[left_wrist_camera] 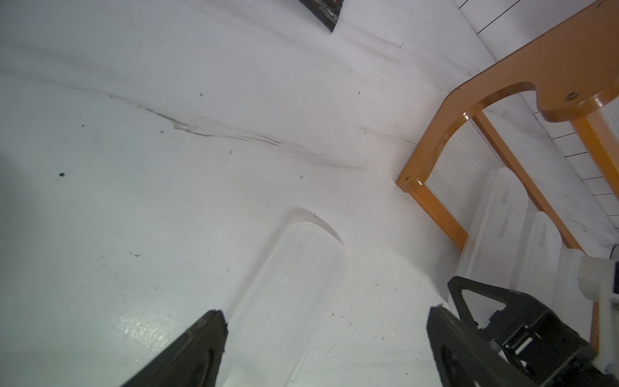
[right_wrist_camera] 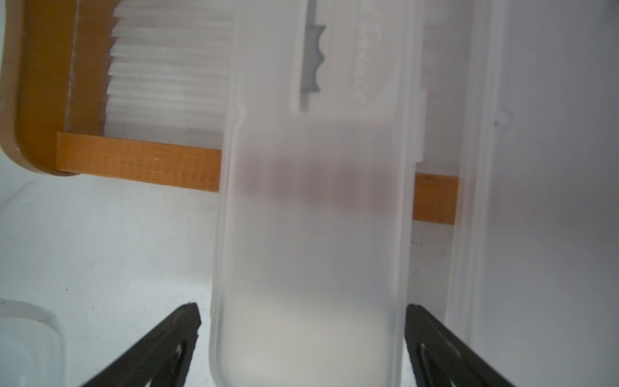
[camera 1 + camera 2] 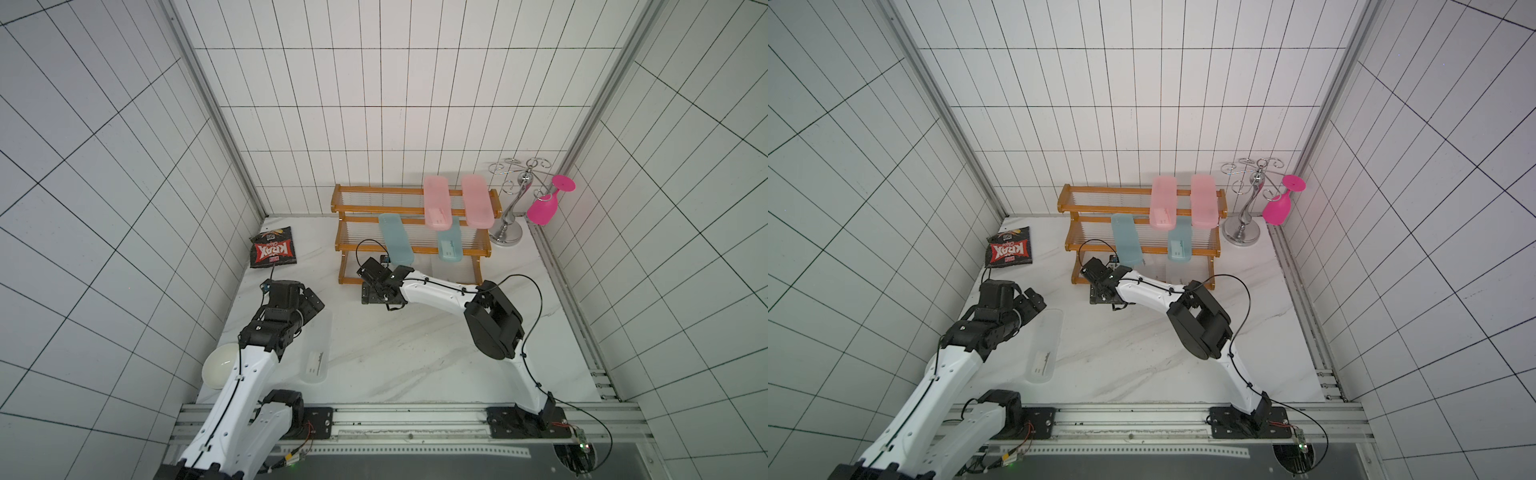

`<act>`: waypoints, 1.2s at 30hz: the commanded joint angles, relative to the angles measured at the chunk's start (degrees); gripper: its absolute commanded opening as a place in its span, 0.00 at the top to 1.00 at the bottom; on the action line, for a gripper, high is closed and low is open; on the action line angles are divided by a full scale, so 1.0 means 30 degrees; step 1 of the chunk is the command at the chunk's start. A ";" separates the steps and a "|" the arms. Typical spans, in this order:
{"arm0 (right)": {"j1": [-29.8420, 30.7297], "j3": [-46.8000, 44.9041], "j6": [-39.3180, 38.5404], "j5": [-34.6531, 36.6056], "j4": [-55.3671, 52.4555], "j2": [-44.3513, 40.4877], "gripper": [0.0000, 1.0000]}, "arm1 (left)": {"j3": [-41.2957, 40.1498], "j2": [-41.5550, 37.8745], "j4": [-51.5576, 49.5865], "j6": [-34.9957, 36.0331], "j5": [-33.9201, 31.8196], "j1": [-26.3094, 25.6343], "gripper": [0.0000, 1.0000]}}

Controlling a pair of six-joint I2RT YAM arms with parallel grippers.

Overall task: Place the pencil cases on the shelf according to color
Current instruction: Place the pencil case on the shelf, then pick up the pencil case from the center of the board.

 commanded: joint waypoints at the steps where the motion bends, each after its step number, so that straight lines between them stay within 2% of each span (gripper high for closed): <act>1: 0.0501 -0.0721 0.0344 -0.0054 -0.0203 -0.1935 0.01 | -0.0595 -0.0532 -0.0628 -0.0320 -0.0305 -0.0169 0.02; 9: 0.2198 -0.4309 0.0740 -0.0487 0.0936 -0.5487 0.01 | -0.0969 -0.1164 -0.1509 -0.2428 -0.2234 -0.2554 0.02; 18: 0.3406 -0.8326 0.0959 -0.1047 0.2206 -0.9010 0.01 | -0.2647 0.0056 -0.1747 -0.3423 -0.2567 -0.3379 0.02; 27: 0.4077 -1.2378 -0.0251 -0.1005 0.2420 -1.3151 0.01 | -0.3506 0.4192 0.0423 -0.3005 -0.1415 -0.4332 0.02; 29: 0.4091 -1.3215 -0.0252 -0.0906 0.2411 -1.3701 0.01 | -0.3184 0.5313 0.0703 -0.3042 -0.1375 -0.4993 0.02; 31: 0.4093 -1.3964 -0.0227 -0.0710 0.2409 -1.4188 0.01 | -0.2585 0.6393 0.0792 -0.3294 -0.1773 -0.6393 0.02; 34: 0.4123 -1.4797 -0.0307 -0.0246 0.2416 -1.4809 0.01 | -0.1237 0.7998 0.0136 -0.4080 -0.3162 -0.8889 0.02; 36: 0.4125 -1.5127 -0.0381 0.0081 0.2339 -1.5229 0.01 | -0.0220 0.9064 -0.0747 -0.4722 -0.4235 -0.9923 0.02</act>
